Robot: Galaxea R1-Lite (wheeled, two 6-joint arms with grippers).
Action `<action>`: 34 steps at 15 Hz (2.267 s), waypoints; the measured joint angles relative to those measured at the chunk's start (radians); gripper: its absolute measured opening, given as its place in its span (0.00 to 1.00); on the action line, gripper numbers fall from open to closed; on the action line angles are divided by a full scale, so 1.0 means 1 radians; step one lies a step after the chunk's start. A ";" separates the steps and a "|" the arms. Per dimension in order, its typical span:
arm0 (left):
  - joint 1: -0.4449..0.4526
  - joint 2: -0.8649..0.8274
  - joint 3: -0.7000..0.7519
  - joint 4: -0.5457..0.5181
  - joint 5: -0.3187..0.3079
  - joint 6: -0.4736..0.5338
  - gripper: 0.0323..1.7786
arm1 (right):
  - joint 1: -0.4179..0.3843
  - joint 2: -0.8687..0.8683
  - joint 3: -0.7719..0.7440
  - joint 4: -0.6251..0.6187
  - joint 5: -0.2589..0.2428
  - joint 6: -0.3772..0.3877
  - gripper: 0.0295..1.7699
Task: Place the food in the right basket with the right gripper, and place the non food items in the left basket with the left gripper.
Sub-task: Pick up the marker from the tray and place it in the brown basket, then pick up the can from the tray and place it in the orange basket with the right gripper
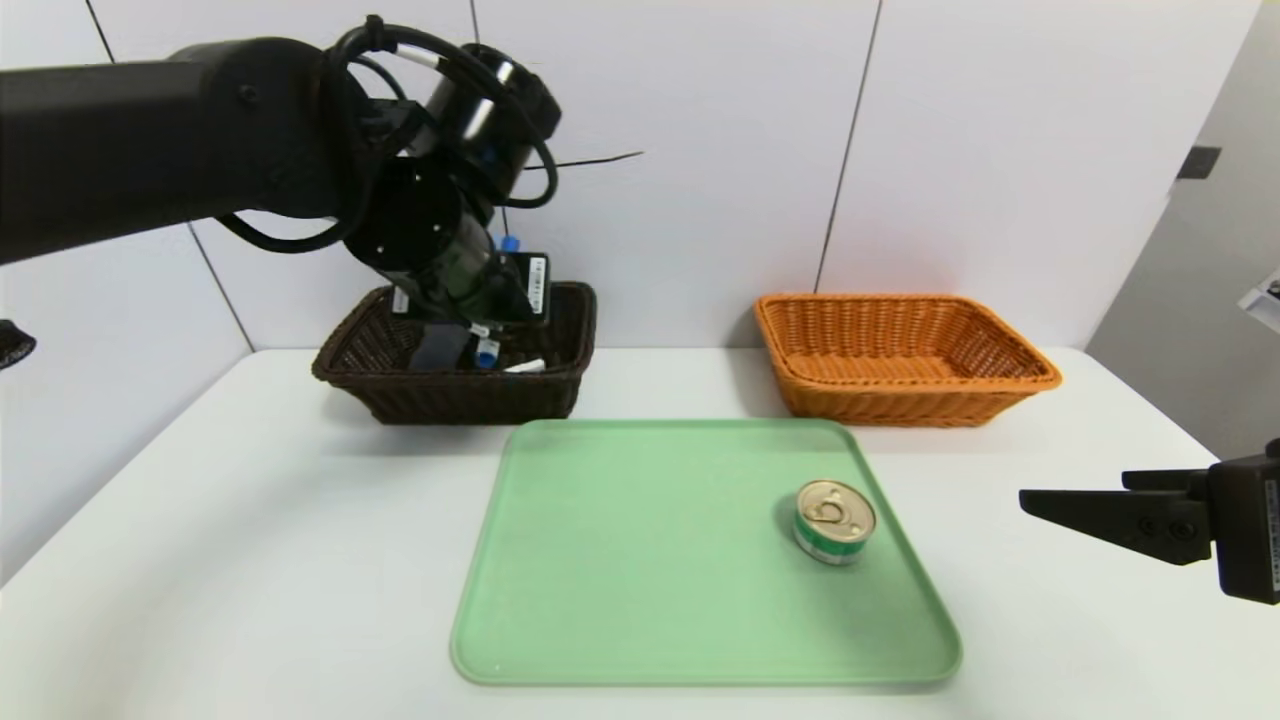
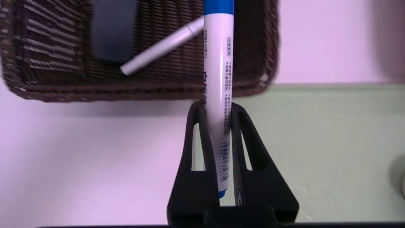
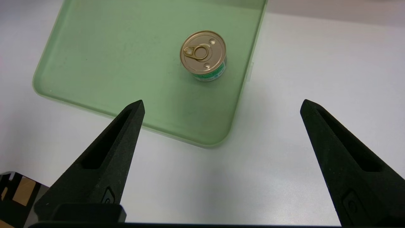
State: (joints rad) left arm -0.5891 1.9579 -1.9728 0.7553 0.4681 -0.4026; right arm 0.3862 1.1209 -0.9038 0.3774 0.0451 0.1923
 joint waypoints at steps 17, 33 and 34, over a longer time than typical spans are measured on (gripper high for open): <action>0.174 0.166 0.000 -0.247 -0.071 0.104 0.64 | -0.003 -0.014 0.028 -0.001 -0.002 0.003 0.96; -0.066 -0.191 0.191 0.204 -0.113 -0.180 0.92 | -0.001 0.025 0.017 -0.002 0.001 0.000 0.96; -0.077 -0.227 0.226 0.203 -0.137 -0.176 0.92 | 0.001 0.034 0.017 -0.003 0.002 -0.001 0.96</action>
State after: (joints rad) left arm -0.6666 1.7304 -1.7472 0.9579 0.3313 -0.5783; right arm 0.3872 1.1549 -0.8870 0.3743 0.0474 0.1915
